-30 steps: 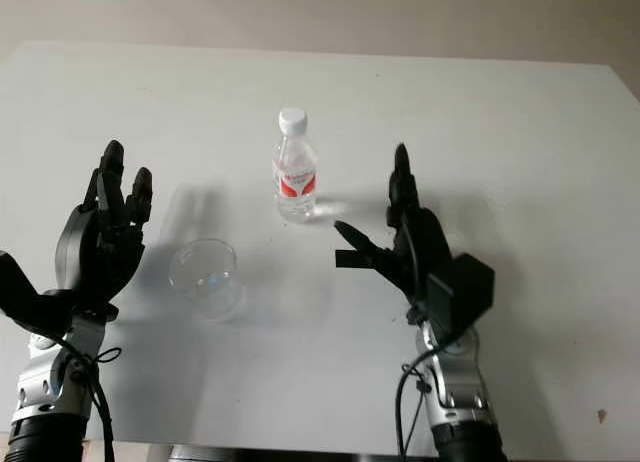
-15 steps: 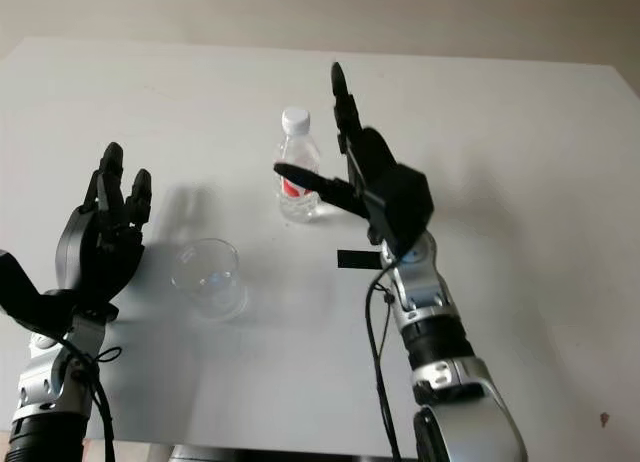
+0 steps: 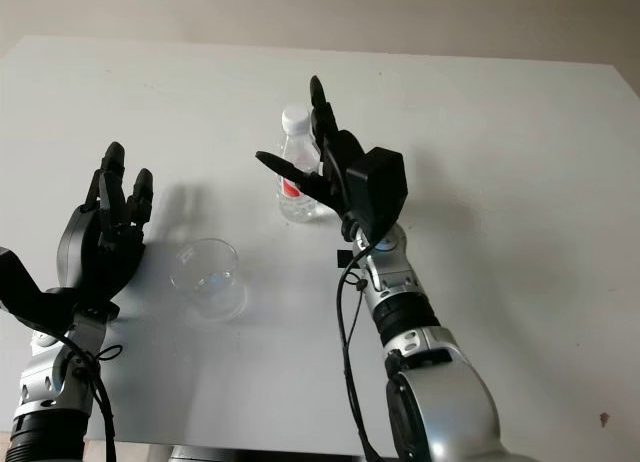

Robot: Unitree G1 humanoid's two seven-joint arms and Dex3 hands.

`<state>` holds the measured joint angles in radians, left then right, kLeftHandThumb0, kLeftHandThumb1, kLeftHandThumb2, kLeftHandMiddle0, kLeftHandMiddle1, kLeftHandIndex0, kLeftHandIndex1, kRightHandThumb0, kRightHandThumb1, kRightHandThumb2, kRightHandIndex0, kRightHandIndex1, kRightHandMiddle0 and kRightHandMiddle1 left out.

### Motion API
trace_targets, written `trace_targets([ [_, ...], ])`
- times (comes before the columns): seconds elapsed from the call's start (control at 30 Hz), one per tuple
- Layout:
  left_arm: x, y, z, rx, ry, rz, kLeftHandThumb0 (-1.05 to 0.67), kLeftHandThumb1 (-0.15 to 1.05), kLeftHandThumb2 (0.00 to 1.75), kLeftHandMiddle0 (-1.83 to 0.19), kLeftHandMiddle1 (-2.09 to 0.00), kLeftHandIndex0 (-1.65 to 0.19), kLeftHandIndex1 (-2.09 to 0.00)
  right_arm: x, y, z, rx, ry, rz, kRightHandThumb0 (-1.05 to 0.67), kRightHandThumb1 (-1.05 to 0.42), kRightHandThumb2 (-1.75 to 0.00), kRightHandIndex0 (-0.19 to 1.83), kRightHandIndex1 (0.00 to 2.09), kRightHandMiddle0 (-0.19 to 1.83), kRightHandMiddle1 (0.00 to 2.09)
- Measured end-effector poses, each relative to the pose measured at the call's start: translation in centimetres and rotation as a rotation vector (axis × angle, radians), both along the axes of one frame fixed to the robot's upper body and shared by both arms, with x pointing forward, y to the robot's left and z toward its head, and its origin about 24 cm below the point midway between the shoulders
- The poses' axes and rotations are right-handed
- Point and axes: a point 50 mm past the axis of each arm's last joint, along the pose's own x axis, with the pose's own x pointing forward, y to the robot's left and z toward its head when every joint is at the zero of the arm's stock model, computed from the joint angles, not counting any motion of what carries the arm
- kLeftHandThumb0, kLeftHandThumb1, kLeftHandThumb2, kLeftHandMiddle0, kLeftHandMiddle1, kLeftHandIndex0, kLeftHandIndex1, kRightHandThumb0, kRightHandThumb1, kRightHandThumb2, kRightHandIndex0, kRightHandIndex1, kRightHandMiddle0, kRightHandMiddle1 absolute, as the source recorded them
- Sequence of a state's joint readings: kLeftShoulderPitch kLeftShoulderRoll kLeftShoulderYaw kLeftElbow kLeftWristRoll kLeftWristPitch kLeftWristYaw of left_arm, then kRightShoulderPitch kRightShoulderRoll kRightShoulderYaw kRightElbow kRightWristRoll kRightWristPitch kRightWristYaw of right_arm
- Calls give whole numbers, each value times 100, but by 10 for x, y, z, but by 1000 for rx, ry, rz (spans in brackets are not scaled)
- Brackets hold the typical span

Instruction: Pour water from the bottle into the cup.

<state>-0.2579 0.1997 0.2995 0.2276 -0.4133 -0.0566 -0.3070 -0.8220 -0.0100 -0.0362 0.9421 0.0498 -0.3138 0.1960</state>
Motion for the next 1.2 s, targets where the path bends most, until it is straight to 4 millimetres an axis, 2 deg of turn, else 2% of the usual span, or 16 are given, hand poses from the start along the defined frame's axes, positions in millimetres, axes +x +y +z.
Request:
trace_targets([
  [0.53, 0, 0, 1, 0, -2, 0, -82, 105, 57, 15, -5, 18, -5, 2, 8, -13, 92, 100, 50, -84, -87, -5, -19, 0, -19, 0],
  [0.6, 0, 0, 1, 0, -2, 0, -82, 105, 58, 15, -5, 18, -5, 2, 9, -13, 91, 95, 46, -81, -87, -5, -19, 0, -14, 3],
  [0.67, 0, -1, 1, 1, -2, -1, -82, 105, 58, 16, -5, 18, -5, 3, 10, -11, 91, 90, 46, -75, -86, -5, -10, 5, -1, 10],
  [0.7, 0, -1, 1, 4, -2, -1, -83, 105, 58, 16, -5, 18, -5, 3, 10, -10, 91, 89, 47, -71, -86, -5, -2, 16, 6, 27],
  [0.73, 0, -1, 1, 6, -1, -1, -83, 105, 58, 16, -5, 19, -5, 3, 11, -10, 91, 88, 49, -69, -85, -5, -4, 53, -1, 63],
  [0.8, 0, -1, 1, 8, -1, -1, -83, 105, 58, 17, -5, 19, -4, 4, 12, -9, 81, 87, 53, -68, -84, -5, -11, 142, -10, 146],
  [0.9, 0, -1, 1, 7, -3, -2, -82, 105, 58, 17, -5, 19, -3, 3, 13, -10, 45, 74, 51, -66, -82, -5, -1, 198, 7, 199],
  [0.97, 0, -2, 1, 5, -3, -3, -82, 105, 58, 17, -5, 19, -3, 3, 15, -10, 19, 57, 48, -59, -83, -6, 12, 207, 18, 207],
  [1.0, 0, -2, 0, 3, -4, -4, -82, 105, 58, 18, -5, 19, -3, 3, 15, -9, 9, 49, 49, -51, -86, -6, 32, 208, 33, 208],
  [1.1, 0, -3, 1, 2, -9, -8, -82, 105, 58, 18, -5, 19, -1, 3, 16, -8, -14, 37, 57, -39, -92, -6, 71, 209, 63, 209],
  [1.2, 0, -3, 1, 3, -11, -9, -82, 105, 58, 18, -5, 19, -1, 3, 18, -7, -41, 29, 82, -35, -96, -6, 97, 209, 83, 209],
])
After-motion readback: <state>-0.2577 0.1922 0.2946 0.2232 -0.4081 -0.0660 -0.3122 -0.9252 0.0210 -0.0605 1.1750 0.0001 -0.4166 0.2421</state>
